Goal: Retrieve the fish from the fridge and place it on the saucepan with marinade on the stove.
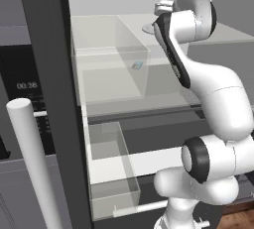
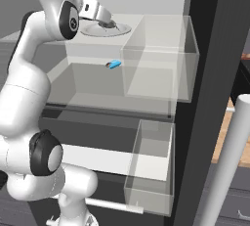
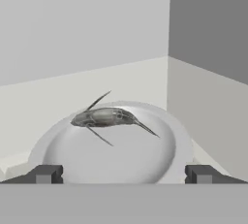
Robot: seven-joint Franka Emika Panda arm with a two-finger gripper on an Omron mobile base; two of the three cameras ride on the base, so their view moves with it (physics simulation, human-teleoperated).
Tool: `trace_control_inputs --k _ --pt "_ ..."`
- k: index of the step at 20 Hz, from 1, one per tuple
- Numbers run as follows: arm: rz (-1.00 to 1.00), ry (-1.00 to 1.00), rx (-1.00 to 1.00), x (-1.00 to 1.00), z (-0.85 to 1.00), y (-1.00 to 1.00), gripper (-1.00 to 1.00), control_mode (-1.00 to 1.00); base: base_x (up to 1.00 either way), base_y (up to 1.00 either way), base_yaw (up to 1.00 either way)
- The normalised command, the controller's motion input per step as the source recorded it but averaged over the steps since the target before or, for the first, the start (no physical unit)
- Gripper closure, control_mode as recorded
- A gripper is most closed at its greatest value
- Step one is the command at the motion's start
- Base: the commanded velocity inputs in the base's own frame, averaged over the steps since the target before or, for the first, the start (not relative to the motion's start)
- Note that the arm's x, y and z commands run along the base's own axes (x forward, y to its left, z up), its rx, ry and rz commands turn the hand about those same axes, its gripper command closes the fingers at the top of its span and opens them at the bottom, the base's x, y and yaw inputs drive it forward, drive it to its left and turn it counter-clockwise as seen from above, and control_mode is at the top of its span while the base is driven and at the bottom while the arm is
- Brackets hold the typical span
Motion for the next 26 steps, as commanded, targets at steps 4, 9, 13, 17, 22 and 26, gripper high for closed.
trace_control_inputs --k 4,9,13,17,22,26 --pt "-0.02 0.02 0.0 0.5 -0.03 0.03 -1.0 -1.0 0.0 0.0 0.0" --pt "-0.13 0.05 0.0 0.51 -0.05 0.27 -1.0 -1.0 0.0 0.0 0.0" --pt "-0.17 0.06 -0.01 0.39 -0.06 0.27 -1.0 -1.0 0.0 0.0 0.0" --pt "-0.08 0.02 0.0 0.25 0.0 0.1 -1.0 -1.0 0.0 0.0 0.0" --pt "0.0 0.08 0.0 0.47 -0.01 0.0 -1.0 -1.0 0.0 0.0 0.0" --pt "0.0 0.1 0.0 0.46 -0.11 0.0 -1.0 -1.0 0.0 0.0 0.0"
